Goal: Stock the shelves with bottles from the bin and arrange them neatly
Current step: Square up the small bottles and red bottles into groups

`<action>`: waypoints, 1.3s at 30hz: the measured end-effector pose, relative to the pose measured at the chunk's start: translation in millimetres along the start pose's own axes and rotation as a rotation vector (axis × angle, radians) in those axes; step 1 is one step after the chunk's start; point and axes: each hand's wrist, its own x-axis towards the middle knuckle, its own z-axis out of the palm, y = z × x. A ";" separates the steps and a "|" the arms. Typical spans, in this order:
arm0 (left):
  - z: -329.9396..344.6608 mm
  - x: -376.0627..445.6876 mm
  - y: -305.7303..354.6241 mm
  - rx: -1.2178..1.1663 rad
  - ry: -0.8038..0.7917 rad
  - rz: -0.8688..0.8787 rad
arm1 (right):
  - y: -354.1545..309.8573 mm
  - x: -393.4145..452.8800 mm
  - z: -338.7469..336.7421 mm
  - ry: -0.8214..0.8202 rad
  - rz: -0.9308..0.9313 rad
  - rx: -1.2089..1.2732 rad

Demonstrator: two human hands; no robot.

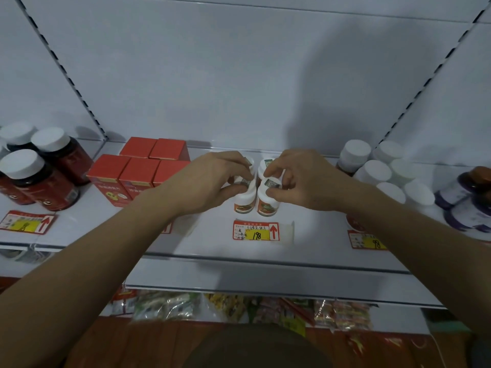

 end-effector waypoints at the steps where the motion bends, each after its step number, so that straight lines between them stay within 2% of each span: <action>1: 0.2 0.3 1.1 0.000 0.003 0.000 | -0.5 -0.6 0.2 0.007 0.002 -0.001; 16: 0.9 1.0 3.7 0.024 0.013 0.035 | 5.5 -6.3 8.5 0.101 0.046 -0.005; 23: 0.1 -0.4 7.8 0.054 0.003 0.014 | 4.0 -8.7 11.9 0.107 0.079 0.071; 26: -5.2 -7.5 15.6 0.060 0.069 -0.073 | 5.3 -16.6 10.7 0.198 0.110 0.168; 28: -6.1 -14.6 23.7 -0.042 0.198 -0.233 | 9.3 -24.4 10.7 0.300 0.170 0.252; 29: -4.0 -17.0 27.2 -0.102 0.210 -0.337 | 12.0 -27.8 12.1 0.301 0.214 0.292; 31: 2.1 -16.3 34.1 -0.175 0.052 -0.506 | 17.7 -30.5 16.8 0.178 0.288 0.321; 33: 9.3 -8.1 35.9 -0.195 -0.136 -0.555 | 23.8 -26.0 23.2 0.000 0.310 0.306; 35: 11.8 4.7 32.6 -0.208 -0.190 -0.584 | 28.3 -17.8 28.3 -0.092 0.309 0.353; 39: 13.2 25.8 21.4 -0.143 -0.204 -0.629 | 34.1 -4.2 35.7 -0.139 0.243 0.543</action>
